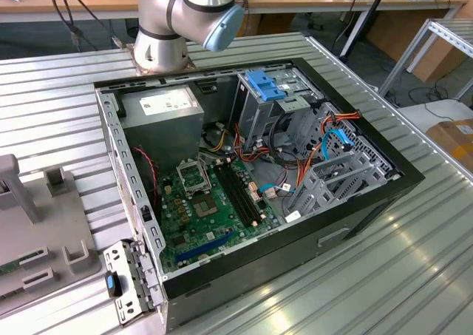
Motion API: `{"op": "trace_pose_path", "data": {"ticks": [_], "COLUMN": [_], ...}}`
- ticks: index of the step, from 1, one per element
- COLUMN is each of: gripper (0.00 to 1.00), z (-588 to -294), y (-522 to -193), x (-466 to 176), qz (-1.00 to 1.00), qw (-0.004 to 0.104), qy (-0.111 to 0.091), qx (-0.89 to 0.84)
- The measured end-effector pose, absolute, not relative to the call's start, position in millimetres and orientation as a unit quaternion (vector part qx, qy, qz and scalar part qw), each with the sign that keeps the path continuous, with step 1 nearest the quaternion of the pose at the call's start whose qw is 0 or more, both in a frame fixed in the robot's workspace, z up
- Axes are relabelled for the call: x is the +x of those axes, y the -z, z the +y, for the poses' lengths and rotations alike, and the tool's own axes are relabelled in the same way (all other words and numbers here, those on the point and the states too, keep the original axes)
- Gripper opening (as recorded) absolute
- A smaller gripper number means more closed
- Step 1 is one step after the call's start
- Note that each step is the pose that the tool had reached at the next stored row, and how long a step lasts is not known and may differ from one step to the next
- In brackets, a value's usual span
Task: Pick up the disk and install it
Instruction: 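Reach for the disk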
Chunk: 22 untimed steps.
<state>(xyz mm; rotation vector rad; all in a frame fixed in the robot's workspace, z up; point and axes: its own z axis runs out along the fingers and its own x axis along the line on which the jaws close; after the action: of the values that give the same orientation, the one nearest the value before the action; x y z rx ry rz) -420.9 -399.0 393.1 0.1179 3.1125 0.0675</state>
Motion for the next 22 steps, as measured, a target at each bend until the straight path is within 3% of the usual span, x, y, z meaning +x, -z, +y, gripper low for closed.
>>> {"op": "trace_pose_path", "data": {"ticks": [22], "gripper": [0.11], "z": [-398.9], "y": [-392.7], "x": [-459.2], "qz": [0.999], "qw": [0.013], "qy": [-0.022], "qx": [0.038]}}
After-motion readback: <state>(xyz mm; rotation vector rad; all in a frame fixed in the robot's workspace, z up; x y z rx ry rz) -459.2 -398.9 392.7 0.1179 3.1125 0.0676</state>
